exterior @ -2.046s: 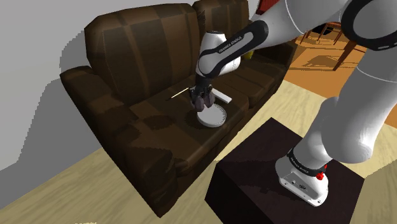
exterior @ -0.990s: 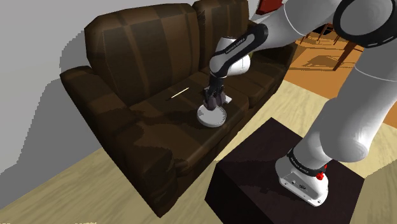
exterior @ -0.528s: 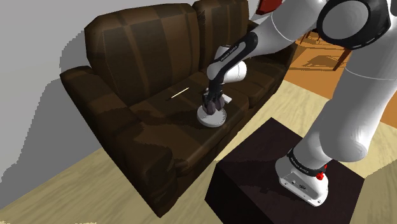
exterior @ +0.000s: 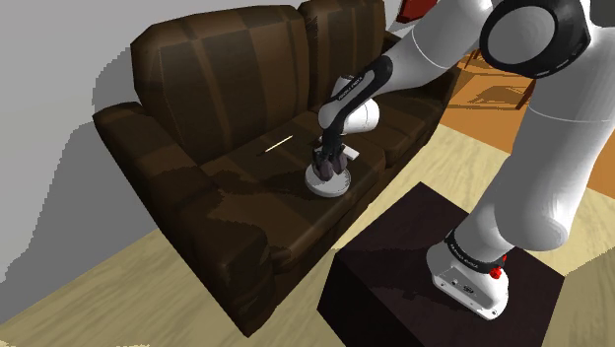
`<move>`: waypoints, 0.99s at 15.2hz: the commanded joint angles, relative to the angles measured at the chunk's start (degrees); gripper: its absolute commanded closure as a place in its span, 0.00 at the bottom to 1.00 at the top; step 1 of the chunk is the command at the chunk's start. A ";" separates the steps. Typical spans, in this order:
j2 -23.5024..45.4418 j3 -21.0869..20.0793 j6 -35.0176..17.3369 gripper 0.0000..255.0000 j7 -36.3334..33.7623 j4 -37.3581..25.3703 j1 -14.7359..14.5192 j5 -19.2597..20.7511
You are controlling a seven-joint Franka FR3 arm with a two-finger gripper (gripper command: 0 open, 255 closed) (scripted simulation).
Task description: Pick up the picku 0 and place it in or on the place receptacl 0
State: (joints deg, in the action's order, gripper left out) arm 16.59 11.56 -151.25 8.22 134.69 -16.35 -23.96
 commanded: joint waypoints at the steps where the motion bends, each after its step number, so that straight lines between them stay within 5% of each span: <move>1: 0.28 0.01 -0.14 1.00 0.00 0.01 0.02 -0.02; 2: 0.28 0.01 -0.14 1.00 0.00 0.01 0.02 -0.02; 3: 0.26 0.02 -0.13 0.00 0.02 0.03 0.03 -0.01; 8: 0.28 0.01 -0.14 0.00 0.00 0.01 0.02 -0.02; 12: -6.67 2.73 5.81 0.00 -3.82 0.58 -0.99 5.41; 15: -6.68 2.67 5.80 0.00 -3.84 0.58 -0.93 5.43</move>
State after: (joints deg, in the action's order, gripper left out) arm 10.19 14.15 -145.67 4.54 135.22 -17.25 -18.75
